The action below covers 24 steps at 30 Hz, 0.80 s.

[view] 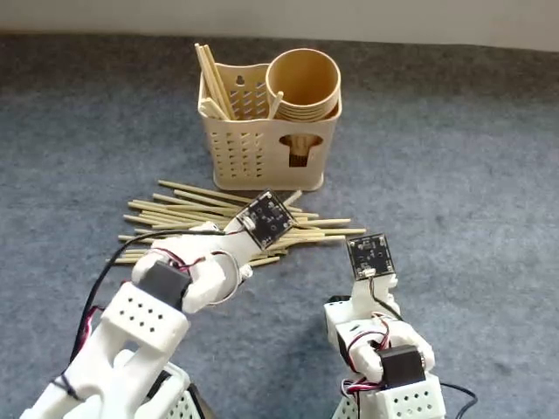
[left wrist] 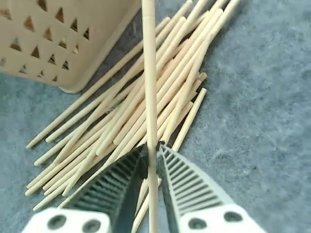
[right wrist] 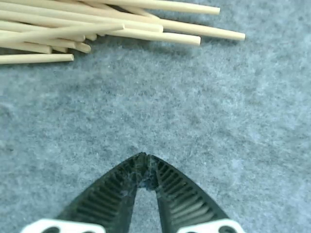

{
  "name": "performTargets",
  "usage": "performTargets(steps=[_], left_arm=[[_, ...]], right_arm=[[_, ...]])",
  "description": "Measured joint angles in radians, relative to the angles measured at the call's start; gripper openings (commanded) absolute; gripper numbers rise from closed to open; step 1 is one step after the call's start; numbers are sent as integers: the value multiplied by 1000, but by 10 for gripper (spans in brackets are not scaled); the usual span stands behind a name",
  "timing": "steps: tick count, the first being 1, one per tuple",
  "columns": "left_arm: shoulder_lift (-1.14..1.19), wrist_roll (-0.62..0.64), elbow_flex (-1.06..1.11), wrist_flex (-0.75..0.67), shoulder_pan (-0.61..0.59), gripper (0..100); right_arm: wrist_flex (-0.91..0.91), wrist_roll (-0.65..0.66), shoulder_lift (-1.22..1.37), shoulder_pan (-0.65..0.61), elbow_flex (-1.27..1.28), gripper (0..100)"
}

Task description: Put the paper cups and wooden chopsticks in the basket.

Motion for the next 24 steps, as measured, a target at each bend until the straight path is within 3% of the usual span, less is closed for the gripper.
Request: performTargets(steps=[14,24], left_arm=[[-129,184,-370,41,-144,5],[-130,304,-419,-336,-170,5]], right_arm=[[0,0,0,0,0,7],[0,0,0,0,0,7]])
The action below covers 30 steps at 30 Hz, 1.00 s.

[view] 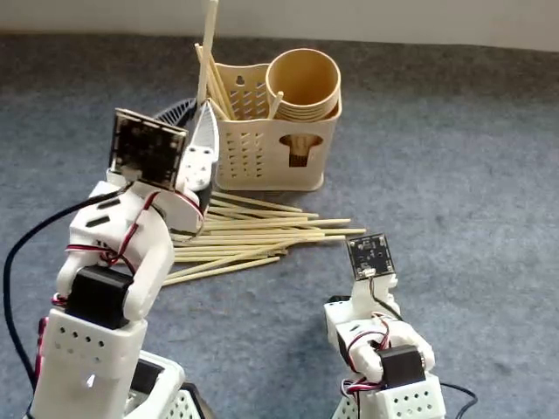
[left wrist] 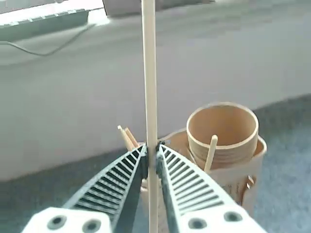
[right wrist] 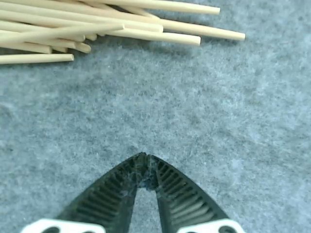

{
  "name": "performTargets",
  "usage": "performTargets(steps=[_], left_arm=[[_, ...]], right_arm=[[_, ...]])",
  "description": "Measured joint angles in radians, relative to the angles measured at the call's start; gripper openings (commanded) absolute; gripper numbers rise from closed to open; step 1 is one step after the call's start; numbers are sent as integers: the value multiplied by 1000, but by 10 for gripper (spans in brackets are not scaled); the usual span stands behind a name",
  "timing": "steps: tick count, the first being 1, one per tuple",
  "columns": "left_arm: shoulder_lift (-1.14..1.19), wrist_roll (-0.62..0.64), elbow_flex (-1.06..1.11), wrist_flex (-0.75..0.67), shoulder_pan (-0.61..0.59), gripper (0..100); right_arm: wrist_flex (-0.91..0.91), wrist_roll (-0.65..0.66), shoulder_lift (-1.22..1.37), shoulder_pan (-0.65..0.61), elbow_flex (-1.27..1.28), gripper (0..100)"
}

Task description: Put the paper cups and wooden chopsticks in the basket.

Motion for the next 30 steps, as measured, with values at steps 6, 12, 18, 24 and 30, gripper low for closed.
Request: performTargets(steps=[6,12,18,24,30], left_arm=[[0,77,0,-206,-3,5],[87,135,-2,-376,-3,5],[258,157,-2,-559,0,5],[460,157,-2,-706,-25,5],[572,157,0,-727,-52,77]], right_arm=[[0,0,0,0,0,7],[0,0,0,0,0,7],[0,0,0,0,0,7],[0,0,0,0,0,7],[0,0,0,0,0,7]])
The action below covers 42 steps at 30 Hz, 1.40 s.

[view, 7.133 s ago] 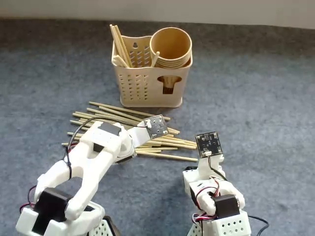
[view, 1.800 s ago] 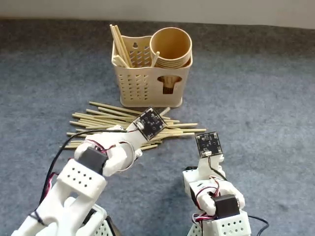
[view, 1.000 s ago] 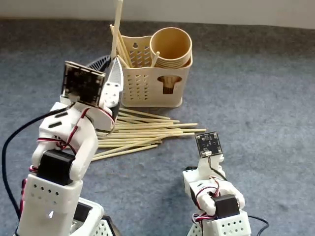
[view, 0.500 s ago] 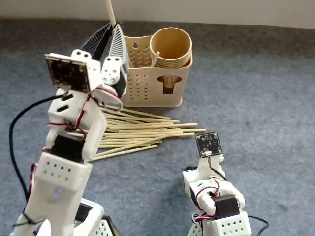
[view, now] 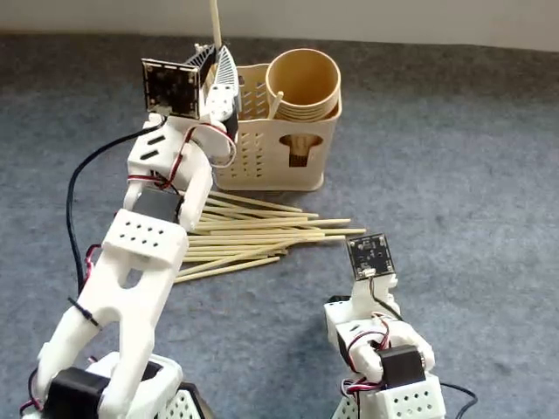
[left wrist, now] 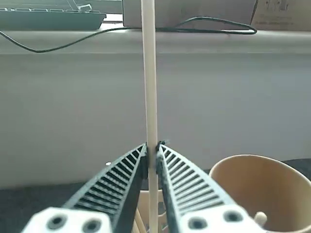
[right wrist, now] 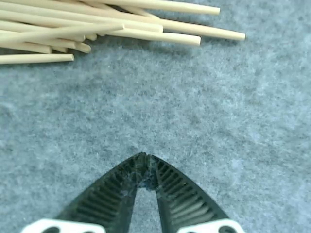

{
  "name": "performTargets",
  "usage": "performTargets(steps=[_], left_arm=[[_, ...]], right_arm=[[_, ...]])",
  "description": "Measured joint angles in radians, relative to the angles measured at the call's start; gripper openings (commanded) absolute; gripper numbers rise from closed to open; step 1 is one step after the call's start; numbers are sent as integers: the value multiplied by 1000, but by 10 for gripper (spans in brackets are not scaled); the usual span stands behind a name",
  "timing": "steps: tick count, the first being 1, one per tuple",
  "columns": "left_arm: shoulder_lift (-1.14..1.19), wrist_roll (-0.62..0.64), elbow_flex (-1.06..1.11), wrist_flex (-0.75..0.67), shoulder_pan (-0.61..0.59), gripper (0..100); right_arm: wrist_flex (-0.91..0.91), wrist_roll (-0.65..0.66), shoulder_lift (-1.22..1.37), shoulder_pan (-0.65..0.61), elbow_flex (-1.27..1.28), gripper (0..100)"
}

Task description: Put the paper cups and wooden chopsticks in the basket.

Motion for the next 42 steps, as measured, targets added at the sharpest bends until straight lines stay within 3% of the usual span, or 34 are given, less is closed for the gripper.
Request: performTargets(steps=[21,32,42], left_arm=[[-5,3,-196,517,-6,105],[-249,-2,-201,822,-6,104],[-261,-239,-201,1162,-6,104]], right_arm=[[0,0,0,0,0,7],[0,0,0,0,0,7],[0,0,0,0,0,7]])
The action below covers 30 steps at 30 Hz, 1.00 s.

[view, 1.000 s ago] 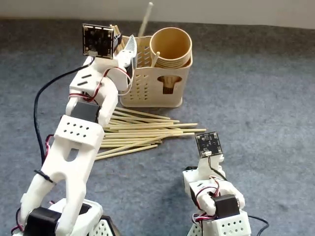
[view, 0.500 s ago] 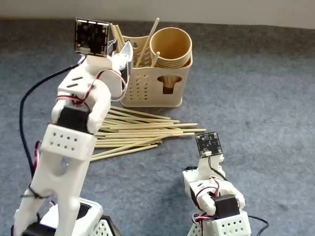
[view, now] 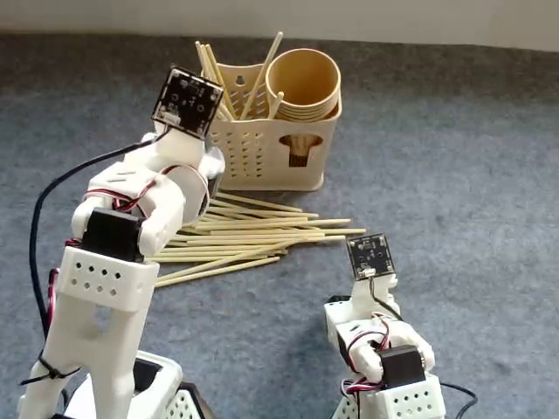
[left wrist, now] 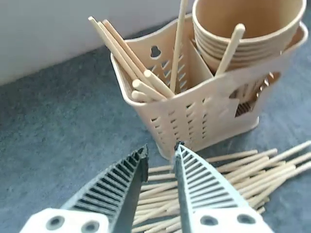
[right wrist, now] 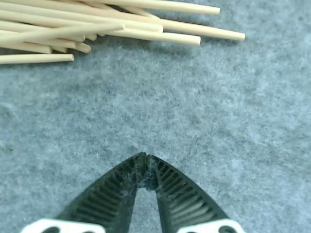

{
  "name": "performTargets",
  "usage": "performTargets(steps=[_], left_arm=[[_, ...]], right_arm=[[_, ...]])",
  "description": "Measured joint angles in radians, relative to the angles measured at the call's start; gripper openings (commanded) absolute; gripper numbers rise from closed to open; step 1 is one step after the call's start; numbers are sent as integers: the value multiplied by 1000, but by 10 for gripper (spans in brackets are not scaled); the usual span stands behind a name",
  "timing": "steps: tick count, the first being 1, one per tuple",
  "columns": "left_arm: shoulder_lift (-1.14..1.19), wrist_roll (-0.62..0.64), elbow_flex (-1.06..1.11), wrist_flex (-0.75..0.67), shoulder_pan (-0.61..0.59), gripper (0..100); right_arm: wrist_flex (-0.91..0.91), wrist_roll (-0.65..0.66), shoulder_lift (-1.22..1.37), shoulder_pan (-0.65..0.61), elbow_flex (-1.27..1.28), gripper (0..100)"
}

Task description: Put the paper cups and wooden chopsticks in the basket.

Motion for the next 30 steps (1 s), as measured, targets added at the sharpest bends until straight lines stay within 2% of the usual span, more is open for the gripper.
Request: performTargets(steps=[7,12,19,30], left_arm=[[-2,-207,86,107,5,104],[-3,-362,235,118,80,104],[37,-382,327,83,138,104],[509,-379,135,48,167,104]], right_arm=[[0,0,0,0,0,7],[0,0,0,0,0,7],[0,0,0,0,0,7],[0,0,0,0,0,7]])
